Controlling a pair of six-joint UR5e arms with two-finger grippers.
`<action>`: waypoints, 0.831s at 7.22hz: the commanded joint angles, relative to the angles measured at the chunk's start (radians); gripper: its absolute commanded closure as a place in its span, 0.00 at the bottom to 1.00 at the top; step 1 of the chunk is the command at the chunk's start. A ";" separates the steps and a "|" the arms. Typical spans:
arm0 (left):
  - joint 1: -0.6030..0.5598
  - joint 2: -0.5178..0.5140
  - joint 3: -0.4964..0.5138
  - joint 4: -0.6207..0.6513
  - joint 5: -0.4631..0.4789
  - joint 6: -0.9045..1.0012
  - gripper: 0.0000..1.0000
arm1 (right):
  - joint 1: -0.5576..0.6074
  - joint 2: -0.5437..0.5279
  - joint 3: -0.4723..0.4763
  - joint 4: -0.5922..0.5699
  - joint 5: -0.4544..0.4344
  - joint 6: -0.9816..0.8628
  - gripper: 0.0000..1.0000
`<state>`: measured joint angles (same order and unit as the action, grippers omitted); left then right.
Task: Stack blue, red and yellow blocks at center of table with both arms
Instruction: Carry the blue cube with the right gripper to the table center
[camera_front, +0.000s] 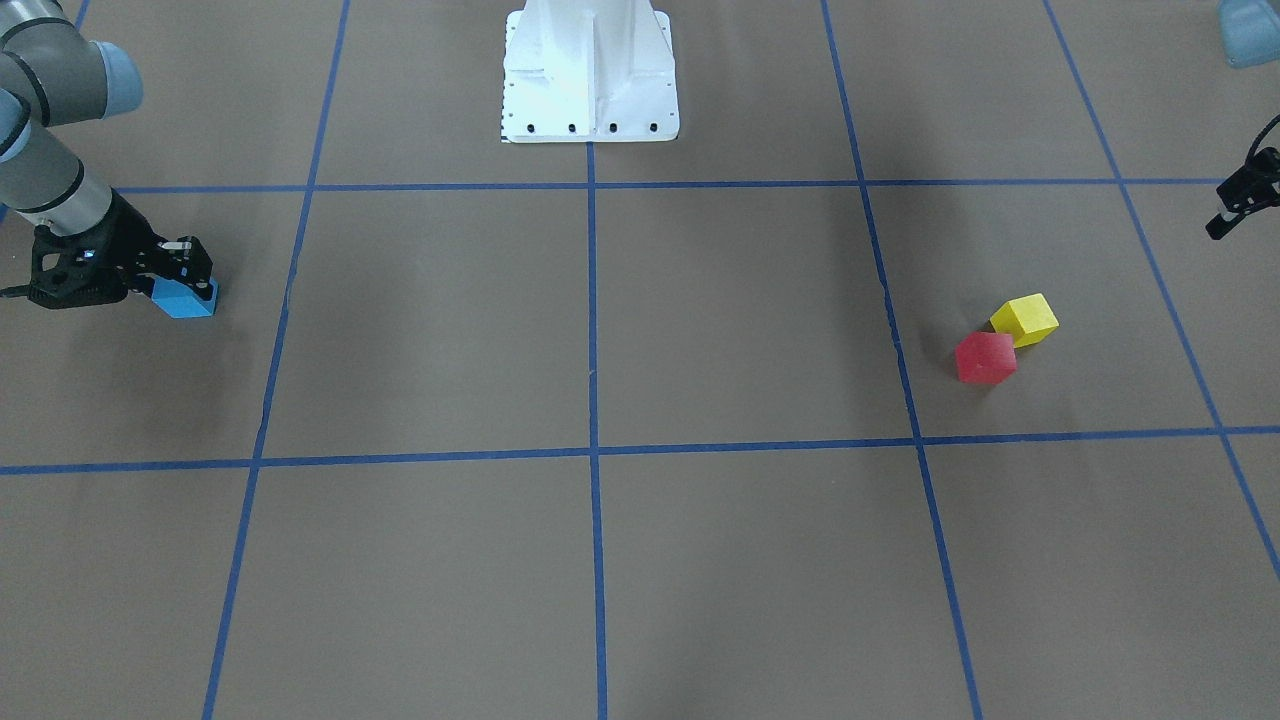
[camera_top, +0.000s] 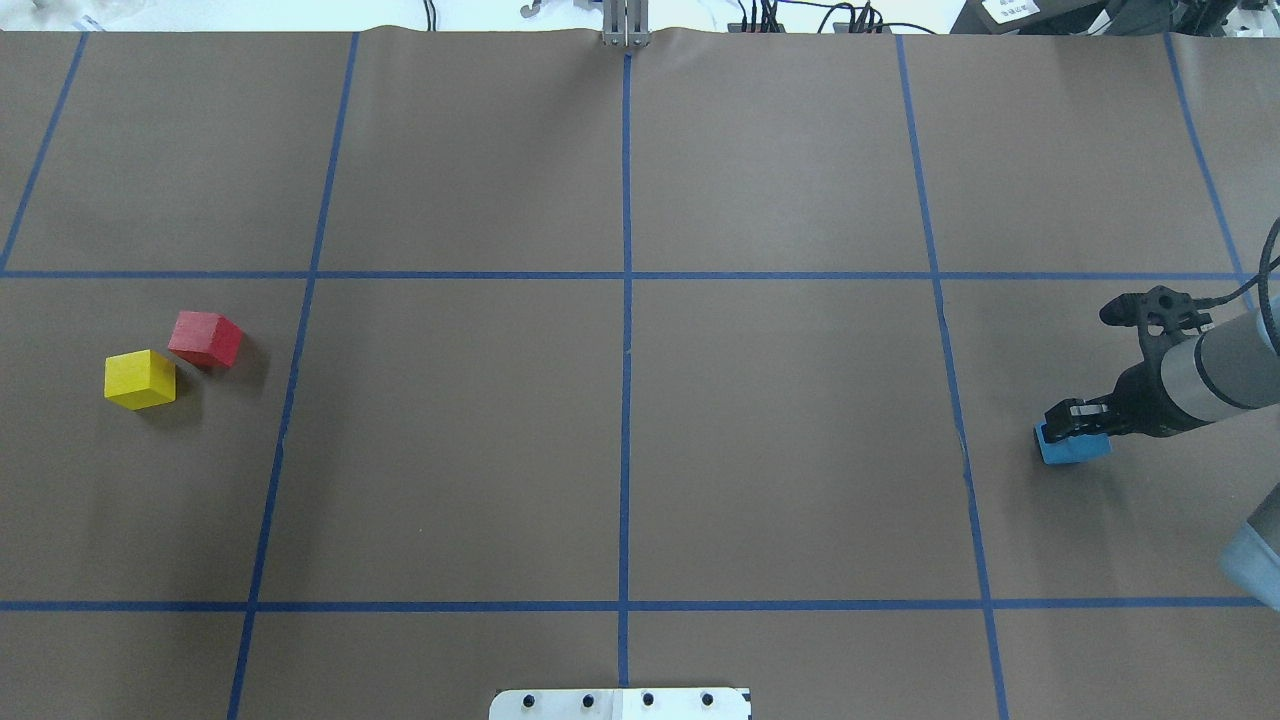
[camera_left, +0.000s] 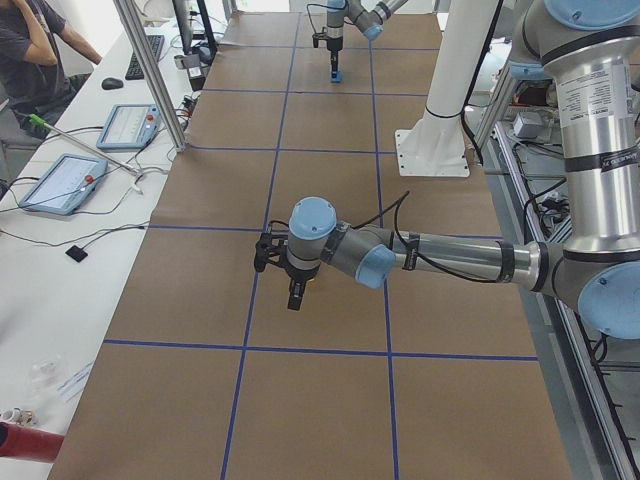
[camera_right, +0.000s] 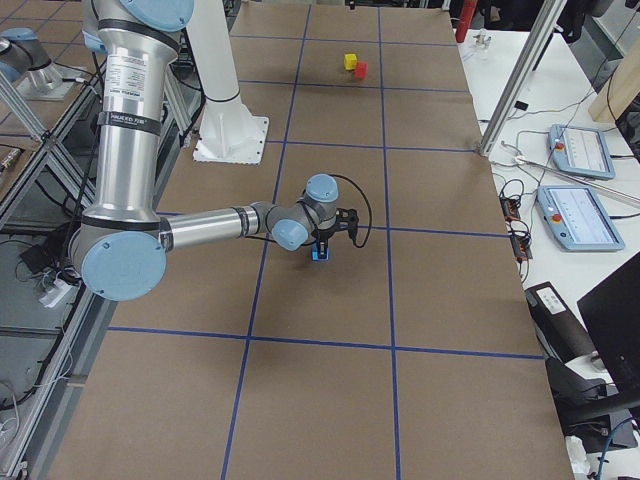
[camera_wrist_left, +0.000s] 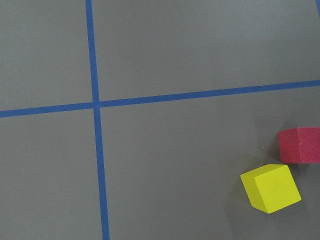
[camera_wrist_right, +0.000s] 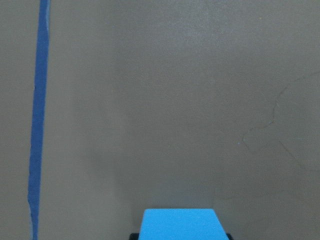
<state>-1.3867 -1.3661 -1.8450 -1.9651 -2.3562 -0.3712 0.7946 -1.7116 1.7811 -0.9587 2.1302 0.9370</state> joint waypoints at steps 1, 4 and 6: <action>0.000 0.001 -0.003 0.000 0.000 -0.015 0.00 | -0.006 0.071 0.000 -0.020 0.002 0.011 1.00; 0.002 0.004 -0.002 0.000 0.000 -0.015 0.00 | -0.014 0.633 -0.156 -0.450 -0.062 0.101 1.00; 0.002 0.004 0.006 0.000 0.000 -0.014 0.00 | -0.047 0.851 -0.354 -0.428 -0.085 0.175 1.00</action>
<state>-1.3853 -1.3624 -1.8437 -1.9650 -2.3562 -0.3862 0.7663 -1.0010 1.5417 -1.3825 2.0641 1.0803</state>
